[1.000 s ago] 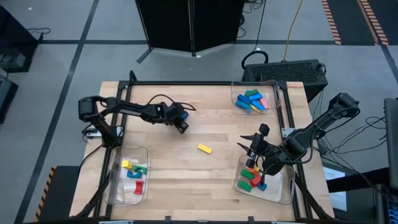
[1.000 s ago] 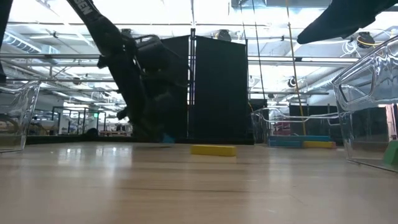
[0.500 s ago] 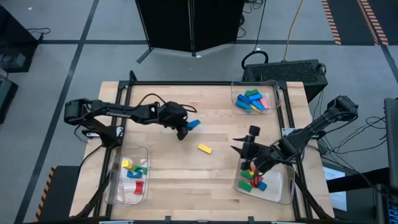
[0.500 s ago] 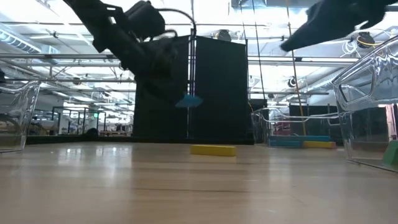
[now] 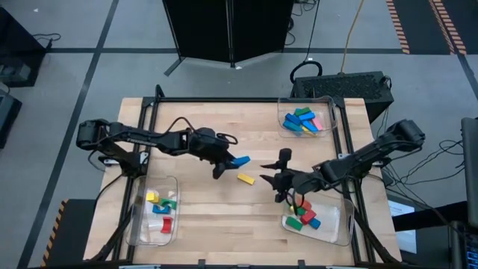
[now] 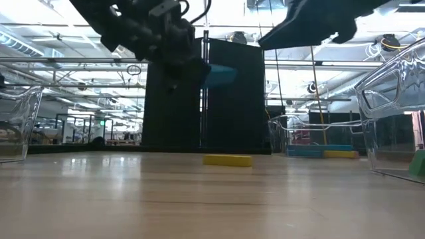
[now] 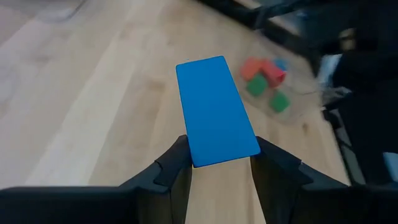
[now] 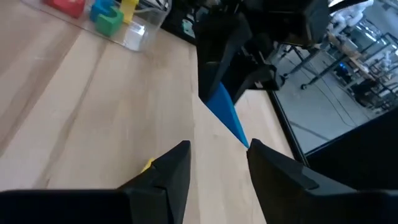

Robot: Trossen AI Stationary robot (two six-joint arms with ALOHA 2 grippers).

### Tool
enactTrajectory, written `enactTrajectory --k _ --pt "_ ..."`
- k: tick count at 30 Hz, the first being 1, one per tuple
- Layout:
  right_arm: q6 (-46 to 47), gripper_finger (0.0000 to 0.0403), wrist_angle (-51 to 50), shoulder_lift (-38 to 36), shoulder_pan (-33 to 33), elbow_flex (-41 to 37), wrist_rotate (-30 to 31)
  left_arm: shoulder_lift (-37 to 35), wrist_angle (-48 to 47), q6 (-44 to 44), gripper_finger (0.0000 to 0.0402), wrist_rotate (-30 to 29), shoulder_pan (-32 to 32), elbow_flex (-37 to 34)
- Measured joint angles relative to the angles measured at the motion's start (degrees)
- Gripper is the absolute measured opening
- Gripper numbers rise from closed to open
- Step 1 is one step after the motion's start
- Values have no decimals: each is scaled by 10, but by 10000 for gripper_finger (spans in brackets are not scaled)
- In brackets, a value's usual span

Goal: Sort blocks by size
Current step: Put the blue triangle block into the bottom right transparent bin

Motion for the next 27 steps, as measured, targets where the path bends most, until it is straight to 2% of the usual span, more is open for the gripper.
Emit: enactTrajectory --k 7,11,16,21,27 --pt "-52 174 36 30 -31 0 -29 0 28 3 144 15 -13 0" --pt "-79 173 84 50 -52 0 -65 0 27 6 144 21 -19 0" --pt "-113 166 123 71 -72 0 -75 0 31 7 144 31 -25 0" --pt "-117 165 131 73 -89 0 -149 0 31 7 144 43 -25 0" --pt "-123 164 149 73 -99 0 -217 1 39 20 144 92 -25 0"
